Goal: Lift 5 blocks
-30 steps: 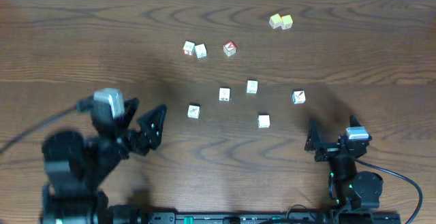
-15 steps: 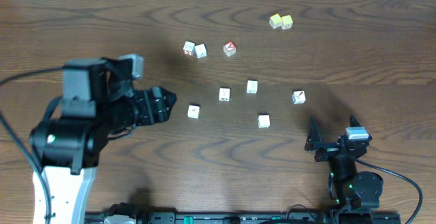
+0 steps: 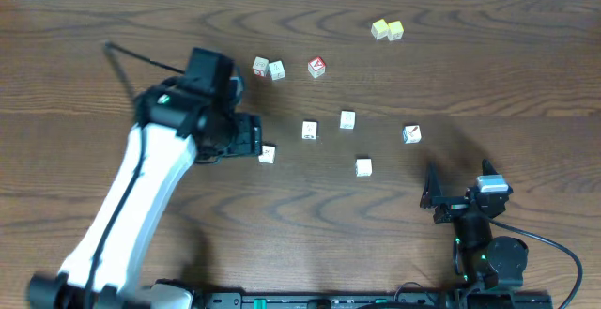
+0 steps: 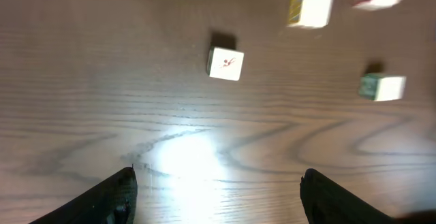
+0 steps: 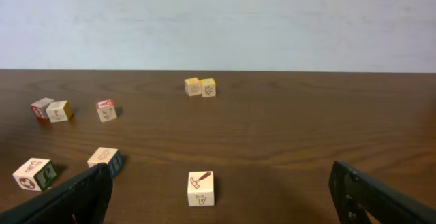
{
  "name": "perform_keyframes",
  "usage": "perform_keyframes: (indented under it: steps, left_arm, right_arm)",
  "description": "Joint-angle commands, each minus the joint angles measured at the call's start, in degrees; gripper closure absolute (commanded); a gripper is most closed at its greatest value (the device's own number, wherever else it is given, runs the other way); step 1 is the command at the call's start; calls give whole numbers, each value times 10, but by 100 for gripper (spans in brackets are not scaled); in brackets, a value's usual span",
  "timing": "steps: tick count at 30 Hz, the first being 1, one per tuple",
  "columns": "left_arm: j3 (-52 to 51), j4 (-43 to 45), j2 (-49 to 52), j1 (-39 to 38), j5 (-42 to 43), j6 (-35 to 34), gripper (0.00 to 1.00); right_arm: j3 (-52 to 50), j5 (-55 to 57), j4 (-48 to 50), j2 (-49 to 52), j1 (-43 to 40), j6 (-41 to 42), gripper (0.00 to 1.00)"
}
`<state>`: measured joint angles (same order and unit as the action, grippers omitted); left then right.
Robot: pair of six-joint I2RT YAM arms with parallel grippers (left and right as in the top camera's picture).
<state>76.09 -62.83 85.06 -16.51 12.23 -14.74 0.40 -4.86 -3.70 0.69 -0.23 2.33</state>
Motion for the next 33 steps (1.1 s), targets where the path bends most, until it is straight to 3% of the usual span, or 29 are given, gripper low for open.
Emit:
perform_keyframes:
  steps: [1, 10, 17, 22, 29, 33]
  left_arm:
    - [7, 13, 76, -6, -12, 64, 23]
    - [7, 85, 242, -6, 17, 87, 23]
    - [7, 112, 286, -8, 45, 87, 23]
    - [7, 128, 298, -26, 44, 85, 29]
    - [7, 157, 299, -61, -85, 17, 29]
    - [7, 160, 299, -69, -90, 17, 31]
  right_arm:
    - [-1, 3, -2, -3, 1, 4, 1]
    - [-1, 3, -2, -3, 1, 4, 1]
    - [-1, 3, -2, -3, 1, 4, 1]
    - [-1, 3, -2, -3, 1, 4, 1]
    - [-1, 3, -2, -3, 1, 4, 1]
    - [-1, 3, -2, -3, 1, 4, 1]
